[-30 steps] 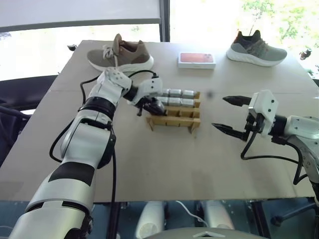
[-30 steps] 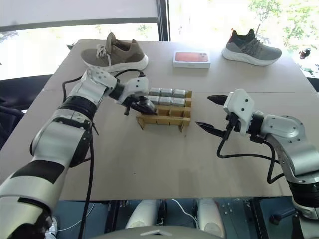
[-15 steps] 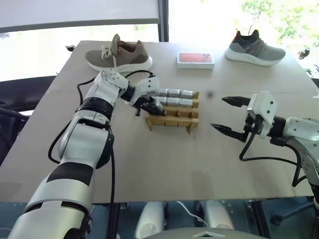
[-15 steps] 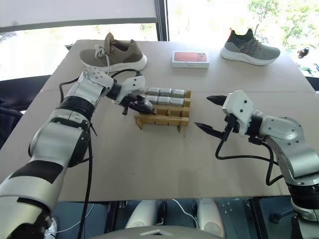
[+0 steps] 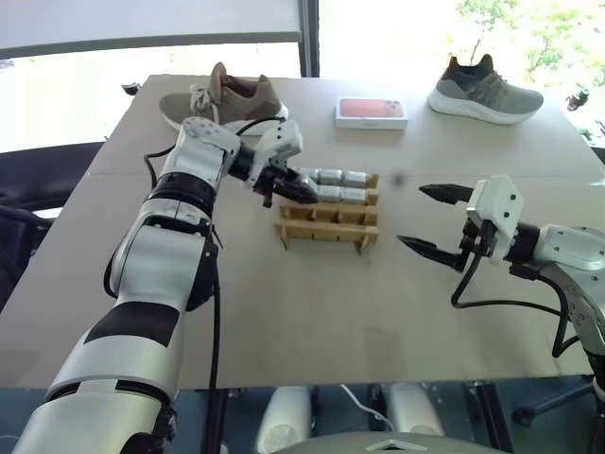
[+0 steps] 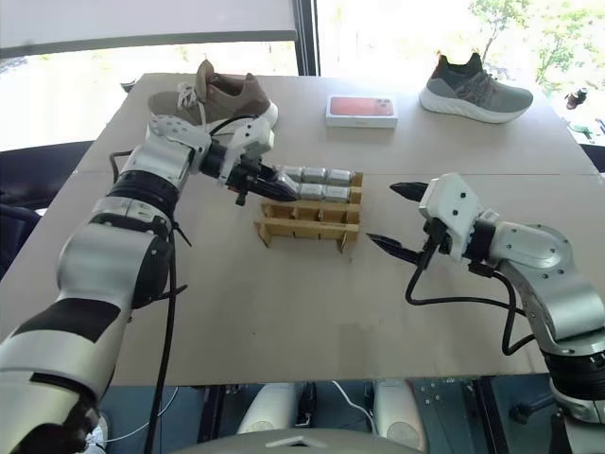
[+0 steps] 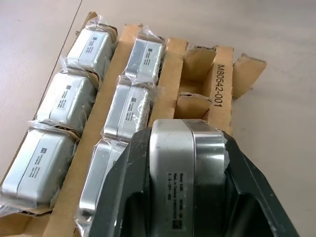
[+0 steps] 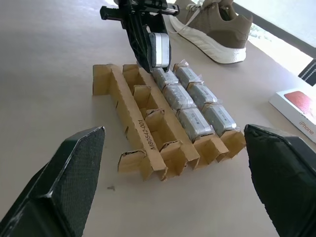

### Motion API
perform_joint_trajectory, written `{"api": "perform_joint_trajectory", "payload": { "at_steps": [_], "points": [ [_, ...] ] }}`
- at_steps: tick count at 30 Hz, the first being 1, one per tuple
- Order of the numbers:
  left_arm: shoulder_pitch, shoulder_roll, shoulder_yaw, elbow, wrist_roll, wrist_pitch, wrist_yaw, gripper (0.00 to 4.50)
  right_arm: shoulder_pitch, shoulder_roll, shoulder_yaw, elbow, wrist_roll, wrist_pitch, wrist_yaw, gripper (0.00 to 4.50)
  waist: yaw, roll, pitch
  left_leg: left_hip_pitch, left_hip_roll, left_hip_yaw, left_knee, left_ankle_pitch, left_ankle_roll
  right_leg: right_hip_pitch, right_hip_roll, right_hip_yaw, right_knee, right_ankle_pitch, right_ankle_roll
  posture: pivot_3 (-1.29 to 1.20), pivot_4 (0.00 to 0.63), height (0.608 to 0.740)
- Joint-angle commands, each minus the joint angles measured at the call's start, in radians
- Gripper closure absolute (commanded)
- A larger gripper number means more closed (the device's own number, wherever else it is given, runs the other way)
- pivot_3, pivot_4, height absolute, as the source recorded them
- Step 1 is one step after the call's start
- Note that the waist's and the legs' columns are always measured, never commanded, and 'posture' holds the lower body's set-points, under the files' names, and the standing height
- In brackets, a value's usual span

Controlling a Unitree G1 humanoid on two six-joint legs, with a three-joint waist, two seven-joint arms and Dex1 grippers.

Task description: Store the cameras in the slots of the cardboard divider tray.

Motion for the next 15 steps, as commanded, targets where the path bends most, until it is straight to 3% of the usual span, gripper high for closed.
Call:
{"api": "perform_joint_trajectory", "payload": {
  "at_steps": [1,15],
  "points": [
    [-0.025,0.020,-0.001,-0.027,0.002,-0.027,-0.012,3.42,0.002,0.006,-0.005,-0.036,-0.001,-0.016,-0.011,0.03,0.001,0.000,0.000,0.000,0.000,0.000,0.000,0.000,0.000,0.000,0.000,0.000,0.000,0.000,0.000,0.00,0.150,0.740],
    [0.058,0.039,-0.087,-0.040,0.091,-0.203,0.037,3.42,0.008,0.022,0.000,-0.035,-0.007,-0.021,-0.015,0.03,0.001,0.000,0.000,0.000,0.000,0.000,0.000,0.000,0.000,0.000,0.000,0.000,0.000,0.000,0.000,0.00,0.150,0.740]
  ]
}}
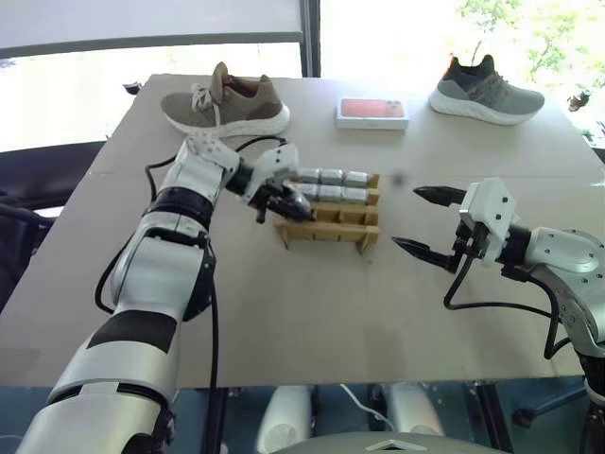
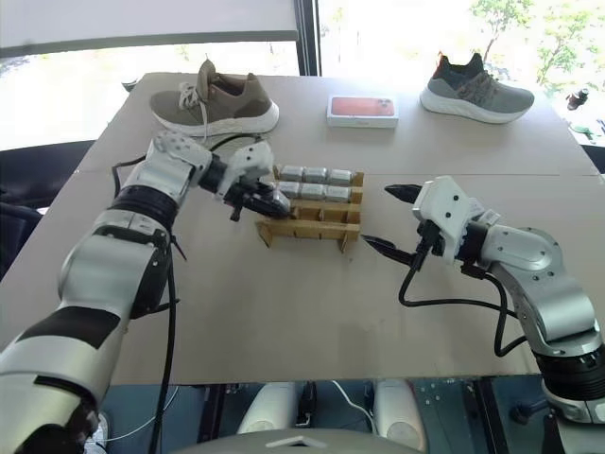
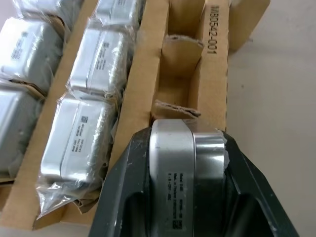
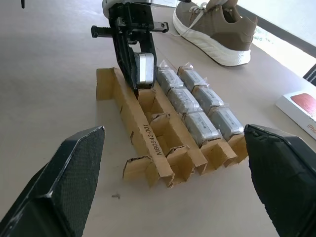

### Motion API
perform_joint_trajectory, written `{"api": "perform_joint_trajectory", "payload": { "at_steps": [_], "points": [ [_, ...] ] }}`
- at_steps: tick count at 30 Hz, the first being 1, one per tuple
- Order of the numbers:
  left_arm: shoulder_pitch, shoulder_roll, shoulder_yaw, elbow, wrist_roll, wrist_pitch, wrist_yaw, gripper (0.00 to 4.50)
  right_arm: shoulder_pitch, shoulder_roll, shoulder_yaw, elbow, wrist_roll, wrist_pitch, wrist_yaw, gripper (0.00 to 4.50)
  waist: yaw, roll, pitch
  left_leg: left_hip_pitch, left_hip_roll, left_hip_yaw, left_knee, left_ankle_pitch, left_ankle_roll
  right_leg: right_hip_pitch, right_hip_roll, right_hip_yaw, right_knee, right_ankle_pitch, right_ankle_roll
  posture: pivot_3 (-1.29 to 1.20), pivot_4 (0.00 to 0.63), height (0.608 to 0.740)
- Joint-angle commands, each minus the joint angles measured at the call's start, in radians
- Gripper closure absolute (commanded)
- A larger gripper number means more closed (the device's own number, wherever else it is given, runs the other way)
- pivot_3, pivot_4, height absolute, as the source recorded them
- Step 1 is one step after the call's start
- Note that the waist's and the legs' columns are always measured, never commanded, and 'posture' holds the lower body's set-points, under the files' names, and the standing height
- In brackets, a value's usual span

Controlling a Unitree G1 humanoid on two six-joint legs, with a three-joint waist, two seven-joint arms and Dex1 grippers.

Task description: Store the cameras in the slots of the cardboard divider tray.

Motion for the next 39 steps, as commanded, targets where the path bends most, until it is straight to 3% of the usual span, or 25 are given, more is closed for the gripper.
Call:
{"api": "perform_joint_trajectory", "payload": {
  "at_steps": [1,25,39],
  "points": [
    [-0.016,0.017,-0.025,-0.024,0.036,-0.043,0.028,3.42,0.006,-0.002,-0.018,-0.037,0.006,-0.017,-0.004,0.03,0.000,0.000,0.000,0.000,0.000,0.000,0.000,0.000,0.000,0.000,0.000,0.000,0.000,0.000,0.000,0.00,0.150,0.740],
    [-0.075,0.001,-0.090,0.044,0.122,-0.130,0.052,3.42,-0.003,0.000,0.001,-0.042,0.005,-0.002,-0.008,0.03,-0.001,0.000,0.000,0.001,0.000,0.000,0.000,0.000,0.000,0.000,0.000,0.000,0.001,0.000,0.000,0.00,0.150,0.740],
    [-0.089,-0.032,-0.009,0.045,0.047,-0.031,0.079,3.42,-0.018,0.010,0.025,-0.044,0.009,-0.002,0.000,0.03,0.000,0.000,0.000,0.001,0.000,0.000,0.000,0.000,0.000,0.000,0.000,0.000,0.001,0.000,0.000,0.00,0.150,0.740]
  ]
}}
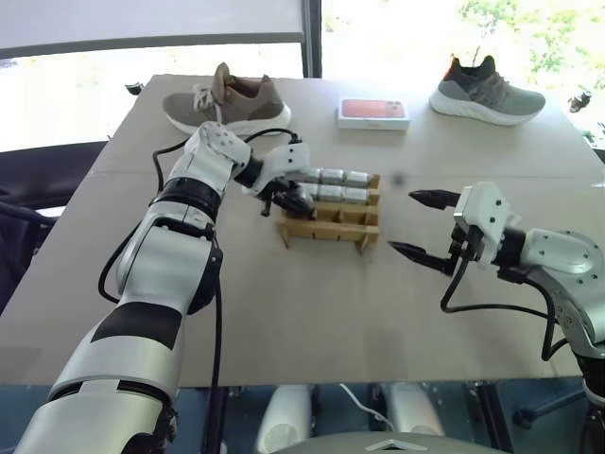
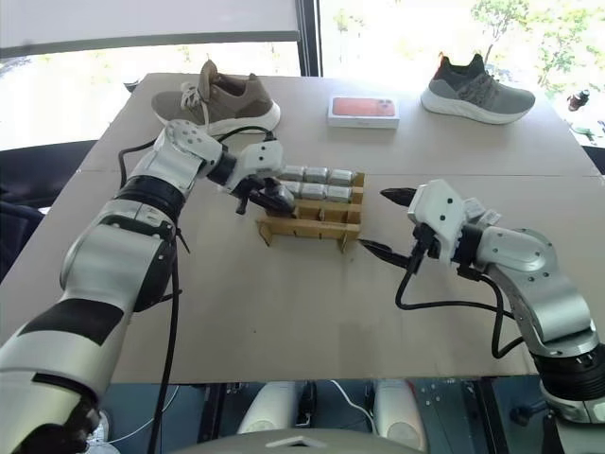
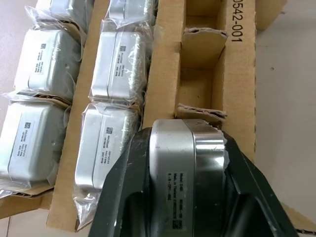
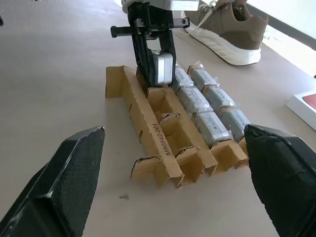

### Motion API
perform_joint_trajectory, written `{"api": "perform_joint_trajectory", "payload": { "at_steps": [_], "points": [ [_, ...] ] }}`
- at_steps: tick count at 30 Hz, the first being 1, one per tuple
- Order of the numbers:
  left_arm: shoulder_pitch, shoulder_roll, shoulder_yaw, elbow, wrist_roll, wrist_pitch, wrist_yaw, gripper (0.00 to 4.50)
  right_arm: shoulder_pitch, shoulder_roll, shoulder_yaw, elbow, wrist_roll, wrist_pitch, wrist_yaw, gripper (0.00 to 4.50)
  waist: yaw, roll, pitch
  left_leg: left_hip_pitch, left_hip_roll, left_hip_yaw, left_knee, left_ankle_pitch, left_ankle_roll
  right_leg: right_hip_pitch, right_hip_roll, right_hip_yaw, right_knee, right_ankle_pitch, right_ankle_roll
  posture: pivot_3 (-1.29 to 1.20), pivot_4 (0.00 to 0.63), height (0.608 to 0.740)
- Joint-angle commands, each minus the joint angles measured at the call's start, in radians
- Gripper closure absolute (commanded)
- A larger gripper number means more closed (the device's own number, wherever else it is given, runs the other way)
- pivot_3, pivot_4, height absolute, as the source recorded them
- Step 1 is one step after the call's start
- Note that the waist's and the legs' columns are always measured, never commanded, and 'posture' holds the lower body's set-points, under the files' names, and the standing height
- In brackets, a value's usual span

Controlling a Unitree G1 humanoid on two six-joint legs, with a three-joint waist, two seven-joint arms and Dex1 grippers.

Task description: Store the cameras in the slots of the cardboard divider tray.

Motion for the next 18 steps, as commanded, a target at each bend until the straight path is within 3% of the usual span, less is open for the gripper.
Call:
{"api": "perform_joint_trajectory", "payload": {
  "at_steps": [1,18],
  "points": [
    [-0.030,-0.002,0.030,-0.010,-0.026,0.021,0.002,3.42,-0.012,0.005,-0.007,-0.040,0.011,-0.009,-0.002,0.03,0.000,0.000,0.000,0.000,0.000,0.000,0.000,0.000,0.000,0.000,0.000,0.000,0.000,0.000,0.000,0.00,0.150,0.740],
    [-0.005,0.044,-0.039,-0.006,0.041,-0.062,-0.032,3.42,-0.021,0.014,-0.006,-0.029,0.016,-0.006,0.009,0.03,-0.003,0.000,0.000,0.002,0.000,0.001,0.000,0.000,0.000,0.000,0.000,0.001,0.002,0.000,0.000,0.00,0.150,0.740]
  ]
}}
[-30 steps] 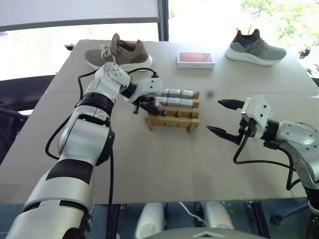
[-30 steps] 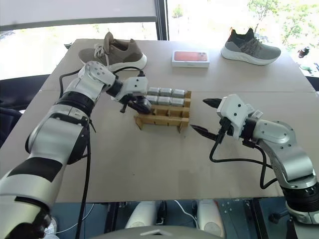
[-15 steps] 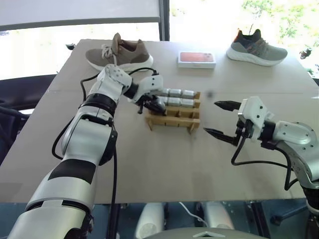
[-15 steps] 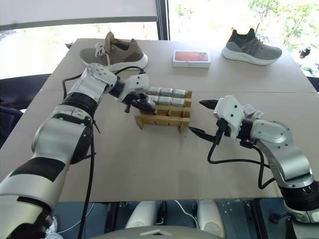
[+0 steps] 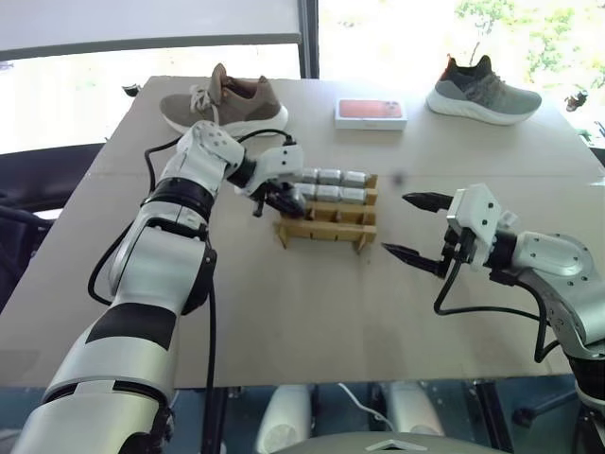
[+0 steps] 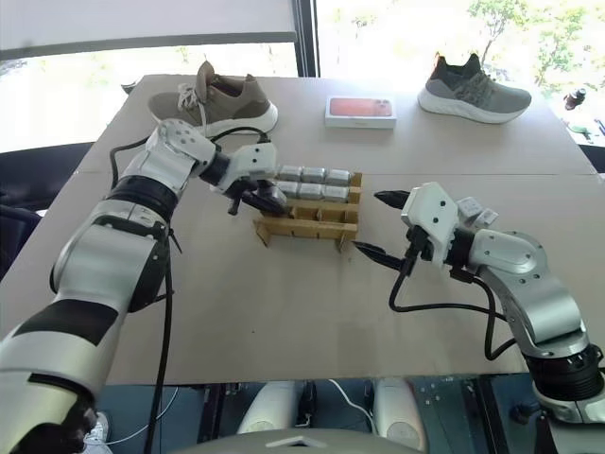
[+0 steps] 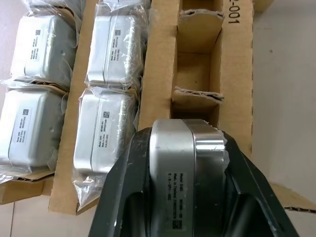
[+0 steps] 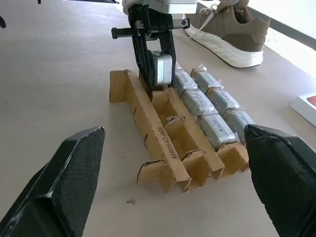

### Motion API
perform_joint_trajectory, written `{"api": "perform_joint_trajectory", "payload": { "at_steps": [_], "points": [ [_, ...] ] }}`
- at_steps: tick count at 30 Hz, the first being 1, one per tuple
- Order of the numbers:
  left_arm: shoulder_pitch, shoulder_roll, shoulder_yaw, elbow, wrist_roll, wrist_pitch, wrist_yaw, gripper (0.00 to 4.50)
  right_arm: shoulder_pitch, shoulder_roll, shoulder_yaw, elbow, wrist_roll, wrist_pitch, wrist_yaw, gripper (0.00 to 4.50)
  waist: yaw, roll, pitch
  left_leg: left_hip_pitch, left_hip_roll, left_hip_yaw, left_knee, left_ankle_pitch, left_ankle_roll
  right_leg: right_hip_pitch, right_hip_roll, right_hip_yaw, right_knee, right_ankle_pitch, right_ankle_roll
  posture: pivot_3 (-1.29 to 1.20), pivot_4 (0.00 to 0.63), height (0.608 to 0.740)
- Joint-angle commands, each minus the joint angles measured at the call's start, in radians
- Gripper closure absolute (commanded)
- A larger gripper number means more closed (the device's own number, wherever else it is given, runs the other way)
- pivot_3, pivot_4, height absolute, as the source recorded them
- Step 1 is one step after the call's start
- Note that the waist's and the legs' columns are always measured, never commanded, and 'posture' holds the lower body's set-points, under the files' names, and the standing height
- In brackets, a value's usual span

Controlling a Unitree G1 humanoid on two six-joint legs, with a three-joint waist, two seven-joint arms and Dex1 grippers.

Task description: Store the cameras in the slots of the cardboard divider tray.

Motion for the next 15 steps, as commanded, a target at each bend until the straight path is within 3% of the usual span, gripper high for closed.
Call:
{"api": "perform_joint_trajectory", "payload": {
  "at_steps": [1,3,4,6,8,12,15],
  "points": [
    [-0.013,0.004,-0.002,-0.010,0.001,-0.005,-0.048,3.01,-0.012,-0.022,-0.022,-0.027,0.020,-0.011,0.030,0.00,0.000,0.000,0.000,0.000,0.000,0.000,0.000,0.000,0.000,0.000,0.000,0.000,0.000,0.000,0.000,0.00,0.150,0.740],
    [-0.020,-0.006,0.015,-0.030,-0.027,0.002,-0.075,2.30,-0.001,-0.039,-0.035,-0.027,0.023,-0.015,0.048,0.00,0.001,0.000,0.000,0.000,0.000,0.000,0.000,0.000,0.000,0.000,0.000,0.000,0.000,0.000,0.000,0.00,0.150,0.740],
    [-0.021,-0.013,0.026,-0.040,-0.041,0.008,-0.072,1.52,0.003,-0.043,-0.042,-0.025,0.027,-0.017,0.052,0.00,0.001,0.000,0.000,0.000,0.000,0.000,0.000,0.000,0.000,0.000,0.000,0.000,0.000,0.000,0.000,0.00,0.150,0.740],
    [-0.013,-0.032,0.044,-0.063,-0.058,0.023,-0.042,1.16,0.028,-0.052,-0.061,-0.020,0.032,-0.036,0.065,0.00,0.005,0.000,0.000,-0.001,0.000,0.000,0.000,0.000,0.000,0.000,0.000,0.000,-0.001,0.000,0.000,0.00,0.150,0.740],
    [-0.003,-0.023,0.065,-0.101,-0.087,0.046,-0.065,0.38,0.038,-0.053,-0.063,-0.028,0.033,-0.035,0.062,0.00,0.006,0.000,0.000,-0.003,0.000,-0.001,0.000,0.000,0.000,0.000,0.000,-0.002,-0.002,0.000,0.000,0.00,0.150,0.740],
    [0.021,-0.004,0.122,-0.178,-0.152,0.109,-0.054,0.38,0.045,-0.045,-0.084,-0.048,0.059,-0.013,0.047,0.00,0.001,0.000,0.000,-0.003,0.000,-0.001,0.000,0.000,0.000,0.000,-0.001,-0.001,-0.003,0.000,0.000,0.00,0.150,0.740],
    [0.123,0.037,0.192,-0.302,-0.218,0.208,0.000,0.38,0.093,-0.069,-0.127,-0.077,0.080,0.006,0.046,0.00,0.000,0.000,0.000,-0.002,0.001,-0.001,0.000,0.000,0.000,0.000,-0.001,-0.001,-0.002,0.000,0.000,0.00,0.150,0.740]
  ]
}}
